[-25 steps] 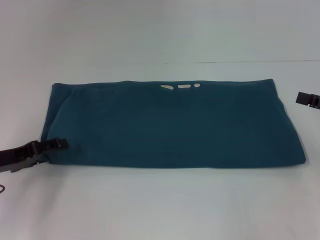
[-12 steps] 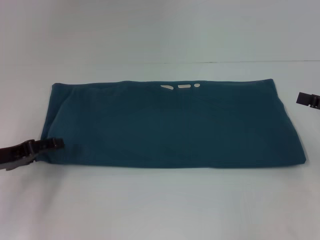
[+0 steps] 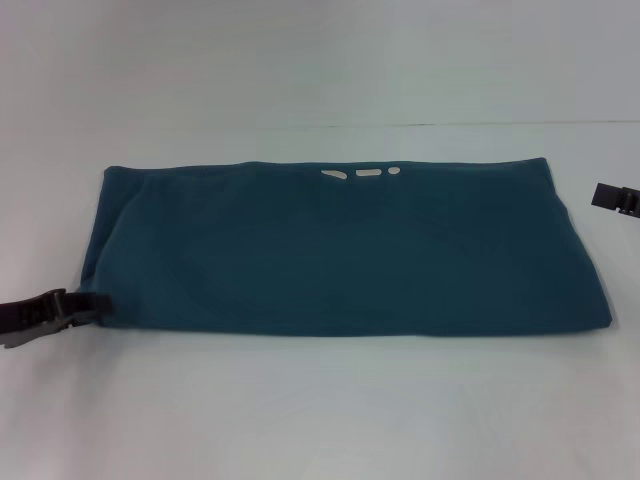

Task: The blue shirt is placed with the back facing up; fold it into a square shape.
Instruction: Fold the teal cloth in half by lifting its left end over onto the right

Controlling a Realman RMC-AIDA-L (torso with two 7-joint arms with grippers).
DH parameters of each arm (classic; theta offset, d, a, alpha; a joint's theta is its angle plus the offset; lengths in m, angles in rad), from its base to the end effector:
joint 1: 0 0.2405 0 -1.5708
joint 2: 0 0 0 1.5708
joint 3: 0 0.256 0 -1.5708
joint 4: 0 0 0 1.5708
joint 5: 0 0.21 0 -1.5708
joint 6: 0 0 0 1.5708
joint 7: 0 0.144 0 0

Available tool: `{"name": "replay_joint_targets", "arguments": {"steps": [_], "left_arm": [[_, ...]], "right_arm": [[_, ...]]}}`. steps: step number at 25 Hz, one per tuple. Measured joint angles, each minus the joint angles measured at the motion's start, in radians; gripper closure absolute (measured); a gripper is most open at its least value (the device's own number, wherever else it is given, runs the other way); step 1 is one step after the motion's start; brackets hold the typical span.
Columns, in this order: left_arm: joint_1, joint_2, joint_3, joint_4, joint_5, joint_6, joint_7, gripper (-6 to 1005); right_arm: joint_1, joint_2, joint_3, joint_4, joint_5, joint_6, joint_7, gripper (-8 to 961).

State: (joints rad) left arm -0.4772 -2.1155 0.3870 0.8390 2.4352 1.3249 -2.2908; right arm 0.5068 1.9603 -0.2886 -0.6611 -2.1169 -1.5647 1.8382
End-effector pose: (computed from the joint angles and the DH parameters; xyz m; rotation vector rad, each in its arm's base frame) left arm -0.3528 0.3242 0.0409 -1.8857 -1.7923 -0.4715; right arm 0.3226 0.3370 0.0927 -2.2061 1.2850 0.8586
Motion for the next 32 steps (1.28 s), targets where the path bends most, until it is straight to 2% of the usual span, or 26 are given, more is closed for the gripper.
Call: {"name": "replay_joint_targets", "arguments": {"steps": [2,13,16,32], "left_arm": [[0.001,0.0,0.0,0.001,0.001,-0.002,0.0,385],[-0.002,0.002,-0.001,0.004,0.024,-0.021,-0.001,864],[-0.001,0.005,-0.006,0.009,0.025,-0.022,0.002,936],[0.024,0.015,-0.014,0.041,0.025,-0.009,0.012,932]], "right_arm": [[0.001,0.0,0.0,0.0,0.0,0.0,0.0,46],[0.003,-0.001,-0.002,0.0,0.0,0.0,0.0,48],[0.003,-0.001,-0.003,0.0,0.0,0.0,-0.001,49],[0.007,0.018,-0.007,0.0,0.0,0.011,-0.014,51]]}}
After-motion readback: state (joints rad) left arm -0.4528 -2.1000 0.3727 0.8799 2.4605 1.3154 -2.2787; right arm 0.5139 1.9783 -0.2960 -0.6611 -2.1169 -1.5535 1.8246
